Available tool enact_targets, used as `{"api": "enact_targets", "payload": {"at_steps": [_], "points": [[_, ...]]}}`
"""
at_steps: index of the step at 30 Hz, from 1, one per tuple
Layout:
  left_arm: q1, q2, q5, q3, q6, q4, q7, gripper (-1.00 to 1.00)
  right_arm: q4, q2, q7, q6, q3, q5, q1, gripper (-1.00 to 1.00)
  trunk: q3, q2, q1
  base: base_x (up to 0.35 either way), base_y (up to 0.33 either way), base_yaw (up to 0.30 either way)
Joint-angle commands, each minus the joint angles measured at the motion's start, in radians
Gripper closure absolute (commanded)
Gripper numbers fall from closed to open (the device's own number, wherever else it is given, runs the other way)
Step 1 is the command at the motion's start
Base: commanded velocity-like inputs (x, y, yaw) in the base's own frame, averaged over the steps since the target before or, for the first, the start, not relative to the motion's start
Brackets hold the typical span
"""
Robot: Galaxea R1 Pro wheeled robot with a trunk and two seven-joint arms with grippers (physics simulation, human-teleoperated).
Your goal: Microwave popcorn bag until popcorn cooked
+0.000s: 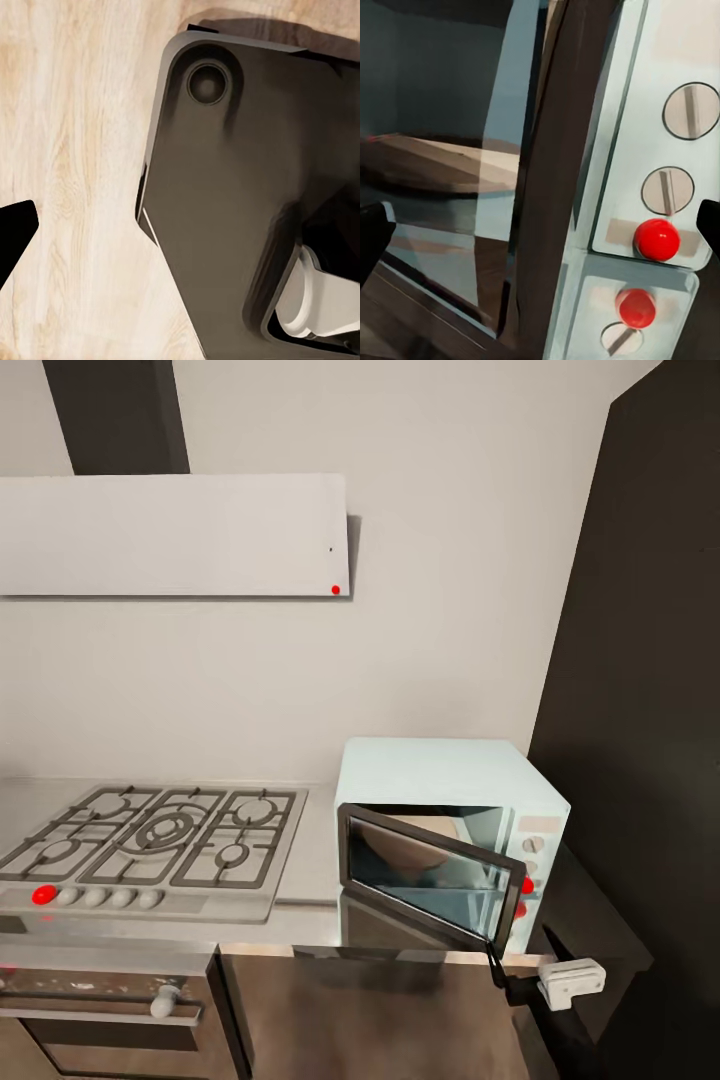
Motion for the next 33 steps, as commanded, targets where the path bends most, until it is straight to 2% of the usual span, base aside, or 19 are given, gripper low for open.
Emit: {"api": "enact_targets", "payload": {"at_steps": [1, 14, 17, 18, 21, 33], "points": [[0.000, 0.000, 0.000, 0.003, -0.001, 0.000, 0.002, -1.00, 0.000, -0.001, -0.007, -0.002, 0.003, 0.000, 0.000, -1.00, -0.002, -0.002, 0.000, -0.037, -0.019, 0.000], [-0.001, 0.001, 0.000, 0.004, -0.002, 0.000, 0.002, -1.00, 0.000, -0.001, -0.007, -0.012, 0.001, 0.000, 0.000, -1.00, -0.002, -0.002, 0.000, -0.083, -0.179, 0.000], [0.000, 0.001, 0.000, 0.004, -0.002, 0.000, 0.002, -1.00, 0.000, -0.001, -0.006, -0.013, -0.024, 0.000, 0.000, -1.00, -0.002, -0.002, 0.000, -0.001, -0.023, 0.000], [0.000, 0.001, 0.000, 0.004, -0.002, 0.000, 0.002, -1.00, 0.000, -0.001, -0.004, -0.013, -0.045, 0.000, 0.000, -1.00, -0.002, -0.002, 0.000, 0.000, -0.007, 0.000], [-0.001, 0.001, 0.000, 0.004, -0.002, 0.000, 0.002, -1.00, 0.000, -0.002, -0.001, -0.013, -0.078, 0.000, 0.000, -1.00, -0.002, -0.002, 0.000, 0.002, -0.003, 0.000], [-0.001, 0.003, 0.000, 0.003, -0.002, 0.000, 0.001, -1.00, -0.001, -0.002, 0.000, -0.013, -0.089, -0.001, 0.000, -1.00, -0.002, -0.002, 0.000, 0.123, 0.000, 0.000]]}}
